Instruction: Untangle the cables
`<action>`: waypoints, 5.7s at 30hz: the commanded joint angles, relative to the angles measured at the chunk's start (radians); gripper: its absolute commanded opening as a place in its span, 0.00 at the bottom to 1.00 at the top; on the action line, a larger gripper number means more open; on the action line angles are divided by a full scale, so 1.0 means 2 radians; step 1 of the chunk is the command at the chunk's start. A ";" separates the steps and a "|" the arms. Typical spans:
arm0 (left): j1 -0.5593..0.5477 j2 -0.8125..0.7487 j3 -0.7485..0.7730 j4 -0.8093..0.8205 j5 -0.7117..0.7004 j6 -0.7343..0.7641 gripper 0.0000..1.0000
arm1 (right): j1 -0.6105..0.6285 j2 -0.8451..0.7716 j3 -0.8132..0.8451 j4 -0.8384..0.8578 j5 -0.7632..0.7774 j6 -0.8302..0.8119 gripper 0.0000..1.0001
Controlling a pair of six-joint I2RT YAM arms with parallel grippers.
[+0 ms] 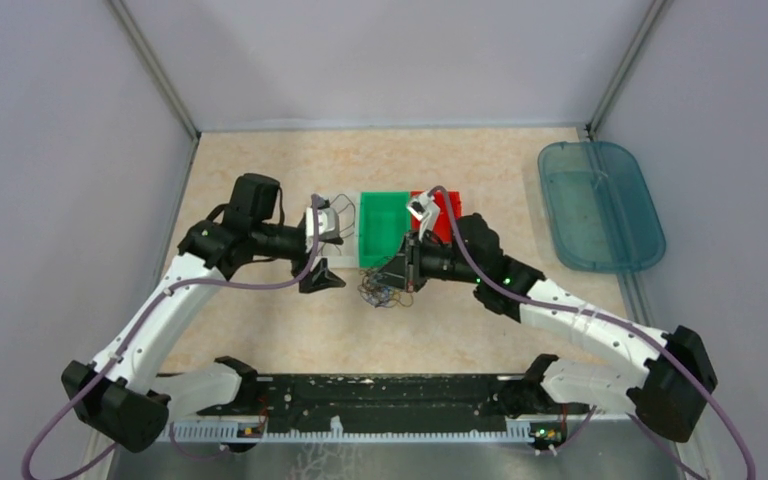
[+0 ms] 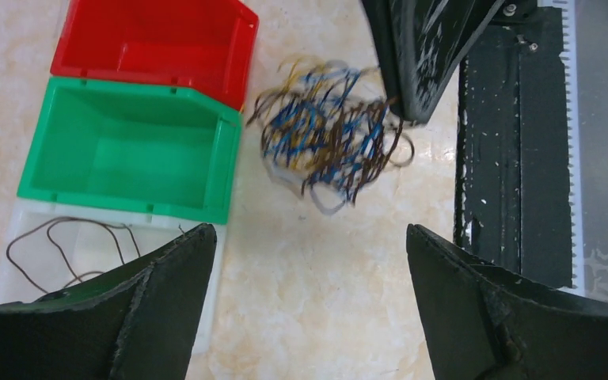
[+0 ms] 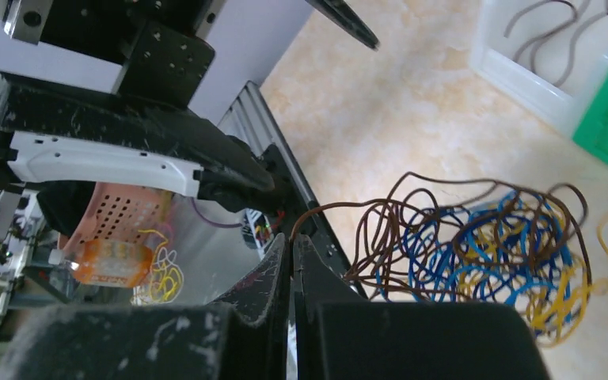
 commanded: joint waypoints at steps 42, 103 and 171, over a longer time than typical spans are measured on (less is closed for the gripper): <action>-0.029 -0.083 -0.031 0.256 -0.012 -0.220 0.00 | 0.055 0.097 -0.019 0.264 -0.003 0.047 0.59; -0.029 -0.006 0.307 0.505 -0.081 -0.242 0.00 | 0.099 0.120 -0.057 0.435 0.075 -0.173 0.71; -0.029 0.092 0.421 0.615 -0.254 -0.069 0.00 | 0.123 0.022 -0.127 0.368 0.105 -0.250 0.89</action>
